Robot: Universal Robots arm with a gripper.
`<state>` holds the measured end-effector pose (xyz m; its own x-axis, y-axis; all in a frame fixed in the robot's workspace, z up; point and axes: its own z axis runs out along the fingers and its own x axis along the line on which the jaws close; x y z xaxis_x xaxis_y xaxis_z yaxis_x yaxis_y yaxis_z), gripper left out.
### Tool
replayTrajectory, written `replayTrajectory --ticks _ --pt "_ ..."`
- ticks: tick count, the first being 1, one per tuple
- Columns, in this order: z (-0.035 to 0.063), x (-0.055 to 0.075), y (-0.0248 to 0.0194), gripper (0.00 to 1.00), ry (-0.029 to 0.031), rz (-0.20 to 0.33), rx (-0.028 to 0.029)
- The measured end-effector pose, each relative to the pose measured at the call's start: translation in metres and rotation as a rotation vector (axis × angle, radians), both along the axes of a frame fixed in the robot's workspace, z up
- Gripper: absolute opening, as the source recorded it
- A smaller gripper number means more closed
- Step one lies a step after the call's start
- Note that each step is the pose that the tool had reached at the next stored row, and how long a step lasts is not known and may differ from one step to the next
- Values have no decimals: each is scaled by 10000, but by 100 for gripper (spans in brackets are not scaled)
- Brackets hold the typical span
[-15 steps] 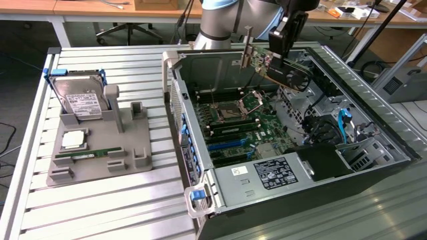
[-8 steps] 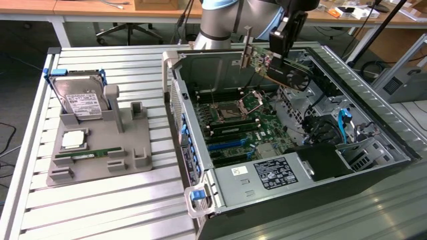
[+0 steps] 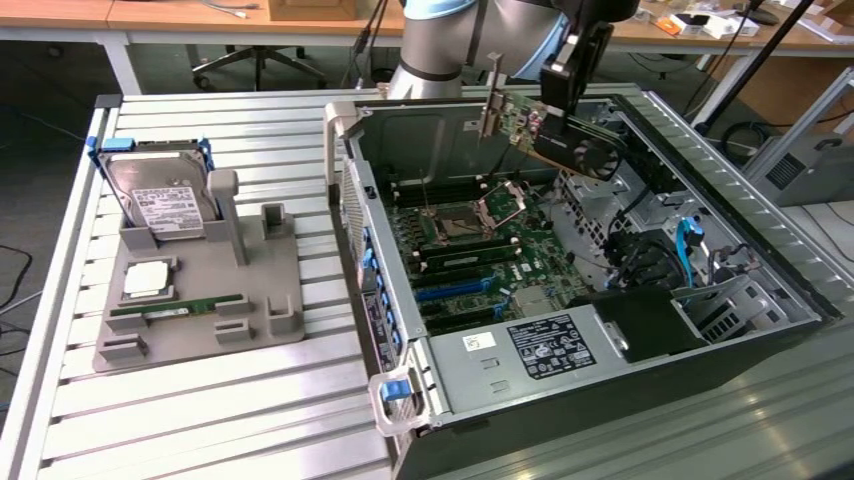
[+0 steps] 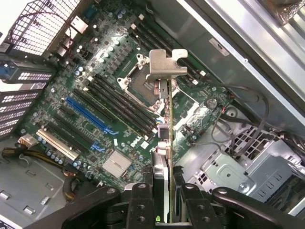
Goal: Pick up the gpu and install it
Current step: 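Insert the gpu into the slot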
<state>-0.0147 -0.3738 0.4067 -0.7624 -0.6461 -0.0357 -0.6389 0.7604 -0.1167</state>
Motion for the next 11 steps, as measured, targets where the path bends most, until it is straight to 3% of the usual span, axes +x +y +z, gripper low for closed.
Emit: replayTrajectory --ticks 11 --pt "0 0 0 27 0 290 0"
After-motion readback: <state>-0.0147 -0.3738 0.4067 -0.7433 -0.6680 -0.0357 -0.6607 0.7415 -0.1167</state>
